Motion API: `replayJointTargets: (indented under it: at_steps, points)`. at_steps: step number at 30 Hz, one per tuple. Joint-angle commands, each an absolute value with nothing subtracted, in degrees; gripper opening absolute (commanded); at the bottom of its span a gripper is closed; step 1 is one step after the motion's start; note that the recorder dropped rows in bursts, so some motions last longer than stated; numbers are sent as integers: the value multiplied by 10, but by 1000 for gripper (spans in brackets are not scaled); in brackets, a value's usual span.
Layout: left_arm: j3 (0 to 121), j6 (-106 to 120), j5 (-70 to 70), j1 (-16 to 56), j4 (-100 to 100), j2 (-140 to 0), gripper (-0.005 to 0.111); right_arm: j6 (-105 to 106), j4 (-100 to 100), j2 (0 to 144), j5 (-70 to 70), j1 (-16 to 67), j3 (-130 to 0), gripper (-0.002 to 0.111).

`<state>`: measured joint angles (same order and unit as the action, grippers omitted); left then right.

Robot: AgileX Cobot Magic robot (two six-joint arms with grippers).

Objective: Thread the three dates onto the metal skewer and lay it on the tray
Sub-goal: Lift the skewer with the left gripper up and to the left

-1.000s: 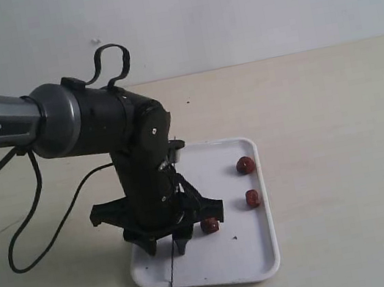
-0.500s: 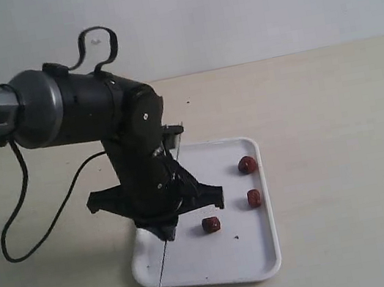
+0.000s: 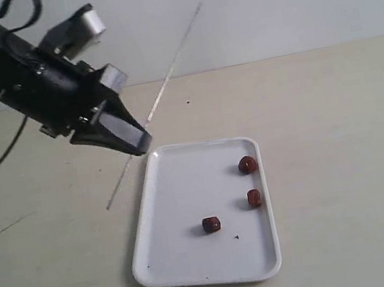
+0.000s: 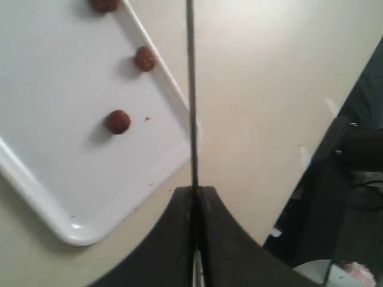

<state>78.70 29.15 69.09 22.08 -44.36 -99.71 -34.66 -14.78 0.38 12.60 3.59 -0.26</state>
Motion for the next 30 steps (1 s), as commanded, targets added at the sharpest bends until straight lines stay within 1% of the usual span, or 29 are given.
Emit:
replayJointTargets:
  at_steps: [1,7,10,13,16,17,18,21,25,29,30]
  points:
    - [785,354,700,184,-376,-984,0,-341,-152,0,121,33,0,0]
    - [785,577,700,175,-370,-986,0,-341,-152,0,121,33,0,0]
    - [785,620,700,175,-354,-986,0,-341,-152,0,121,33,0,0]
    - [785,598,700,191,-241,-987,0,-331,-205,0,116,33,0,0]
    - [785,565,700,193,-200,-987,0,-401,-176,0,11,33,0,0]
    - [785,563,700,188,-210,-986,0,-407,-176,0,-22,33,0,0]
    - [785,562,700,177,-238,-984,0,-417,-179,0,-100,33,0,0]
    - [785,567,700,161,-273,-984,0,-419,-155,0,-207,33,0,0]
    - [785,567,700,150,-274,-984,0,-478,-147,0,-224,33,-22,0]
    - [785,565,700,146,-274,-984,0,-626,-150,0,-229,33,-91,0]
    - [785,565,700,146,-276,-984,0,-634,-150,0,-238,33,-112,0]
